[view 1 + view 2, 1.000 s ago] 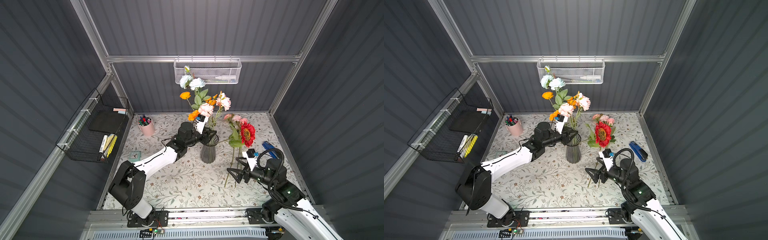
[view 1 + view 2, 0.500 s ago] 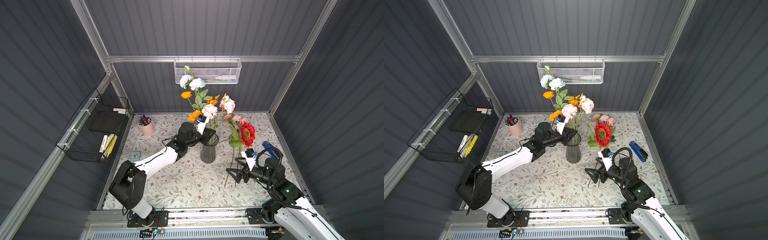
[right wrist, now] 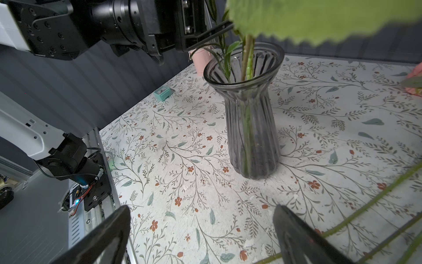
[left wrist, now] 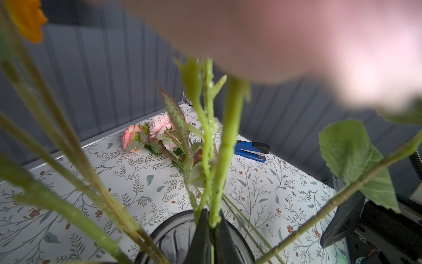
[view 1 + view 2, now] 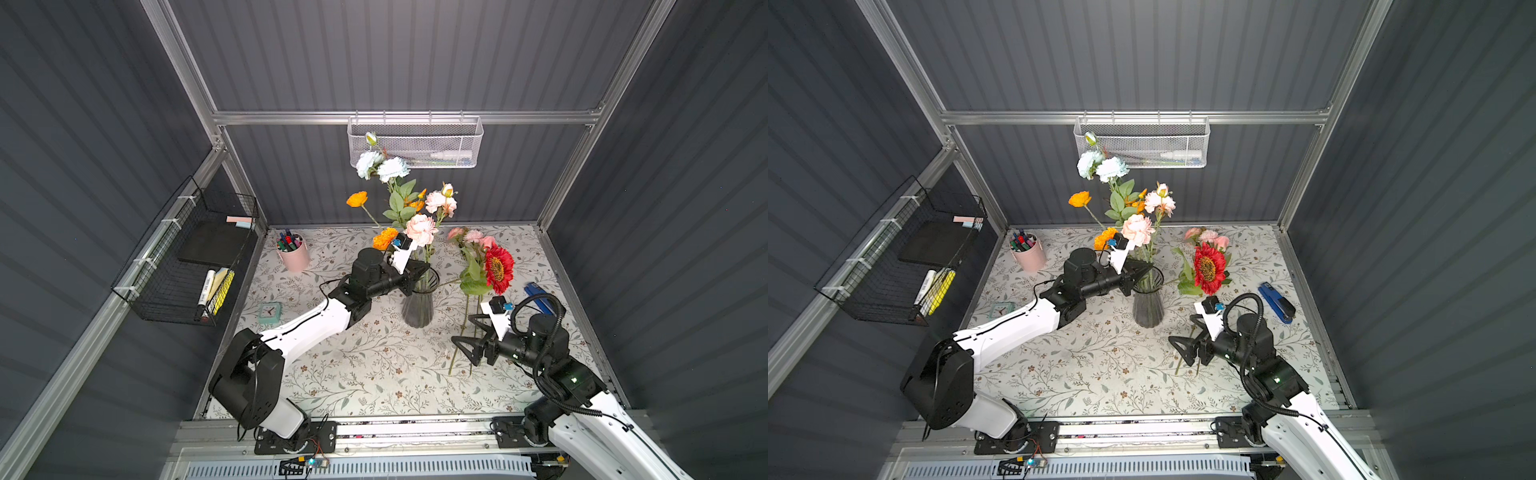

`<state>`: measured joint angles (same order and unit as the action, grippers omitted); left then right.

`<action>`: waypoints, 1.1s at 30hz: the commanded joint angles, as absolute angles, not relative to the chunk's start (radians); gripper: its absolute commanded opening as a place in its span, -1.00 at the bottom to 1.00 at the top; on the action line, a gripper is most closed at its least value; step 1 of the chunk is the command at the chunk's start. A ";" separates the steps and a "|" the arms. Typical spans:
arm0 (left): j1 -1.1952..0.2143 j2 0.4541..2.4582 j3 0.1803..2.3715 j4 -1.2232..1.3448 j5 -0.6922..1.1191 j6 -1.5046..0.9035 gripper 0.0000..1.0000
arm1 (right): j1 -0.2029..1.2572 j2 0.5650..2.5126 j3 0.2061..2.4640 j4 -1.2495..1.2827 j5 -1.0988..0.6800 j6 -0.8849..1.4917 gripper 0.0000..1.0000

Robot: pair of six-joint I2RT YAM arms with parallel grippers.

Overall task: Pick out pink flowers from the vase
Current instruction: Pick up the flower from the vase.

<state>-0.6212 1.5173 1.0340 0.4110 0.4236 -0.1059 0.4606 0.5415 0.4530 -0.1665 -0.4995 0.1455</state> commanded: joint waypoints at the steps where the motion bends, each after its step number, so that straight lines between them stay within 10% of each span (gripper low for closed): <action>1: -0.631 1.458 1.023 0.388 0.433 -0.047 -0.95 | 0.469 0.536 0.486 -0.142 -0.516 0.132 0.98; 33: -0.637 1.363 1.106 0.380 0.429 0.098 -0.96 | 0.493 0.537 0.574 -0.208 -0.456 0.077 0.98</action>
<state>-0.6315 1.3960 1.0756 0.3431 0.4335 0.0875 0.4873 0.5476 0.5465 -0.2001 -0.4675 0.1013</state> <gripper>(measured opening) 0.073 0.990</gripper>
